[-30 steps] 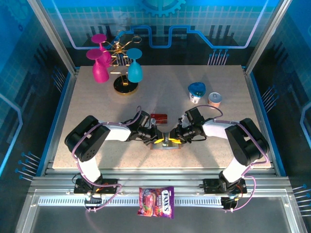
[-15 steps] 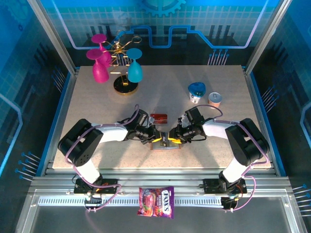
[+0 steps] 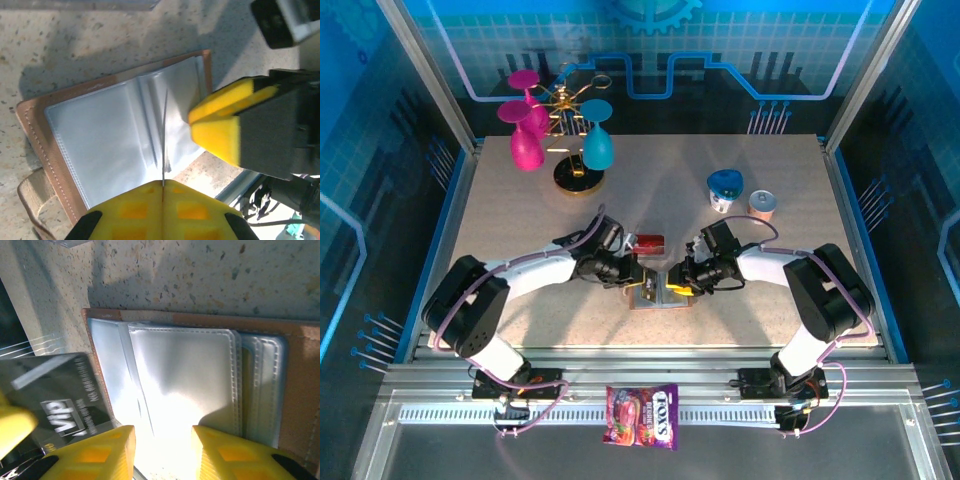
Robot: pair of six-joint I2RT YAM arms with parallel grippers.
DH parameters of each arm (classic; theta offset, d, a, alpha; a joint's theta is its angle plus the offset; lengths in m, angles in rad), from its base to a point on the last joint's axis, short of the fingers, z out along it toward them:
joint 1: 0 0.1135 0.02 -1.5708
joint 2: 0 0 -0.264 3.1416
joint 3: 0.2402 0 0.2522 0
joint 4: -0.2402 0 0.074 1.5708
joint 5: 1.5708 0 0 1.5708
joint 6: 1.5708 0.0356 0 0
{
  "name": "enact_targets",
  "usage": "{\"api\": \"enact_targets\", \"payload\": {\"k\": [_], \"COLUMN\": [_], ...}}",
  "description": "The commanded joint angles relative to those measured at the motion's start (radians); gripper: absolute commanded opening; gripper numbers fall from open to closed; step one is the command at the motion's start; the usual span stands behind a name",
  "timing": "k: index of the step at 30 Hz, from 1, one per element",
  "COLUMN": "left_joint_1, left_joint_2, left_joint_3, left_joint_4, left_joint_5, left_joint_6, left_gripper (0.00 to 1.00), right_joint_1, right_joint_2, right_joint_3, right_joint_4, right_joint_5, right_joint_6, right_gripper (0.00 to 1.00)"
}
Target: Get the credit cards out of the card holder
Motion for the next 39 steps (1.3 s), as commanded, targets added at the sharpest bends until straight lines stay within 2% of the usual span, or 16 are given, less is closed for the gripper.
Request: {"api": "enact_targets", "payload": {"k": [1,12,21,26,32,39], "left_joint_1": [0.007,0.007,0.008,0.007,0.018,0.039], "left_joint_2": [-0.039,-0.050,-0.048,-0.012,0.059,0.130], "left_joint_3": [0.087,0.307,0.374,0.452,0.553,0.669], "left_joint_4": [-0.185,-0.492,-0.562,-0.657,-0.742,-0.755], "left_joint_5": [-0.026,-0.050,0.008,-0.024,-0.109,-0.129], "left_joint_6": [0.207,0.660,1.058,1.266,1.418,1.503], "left_gripper": [0.00,0.00,0.00,0.00,0.00,0.00], "right_joint_1": [0.004,-0.007,-0.034,-0.051,-0.061,-0.067], "right_joint_2": [-0.008,-0.054,-0.099,-0.122,-0.138,-0.154], "right_joint_3": [-0.006,0.010,0.051,0.077,0.096,0.097], "right_joint_4": [-0.060,-0.091,-0.170,-0.222,-0.255,-0.269], "right_joint_5": [0.040,0.040,0.040,0.049,0.055,0.065], "right_joint_6": [-0.013,-0.023,-0.063,-0.085,-0.096,-0.095], "right_gripper": [0.37,0.37,0.37,0.37,0.37,0.37]}}
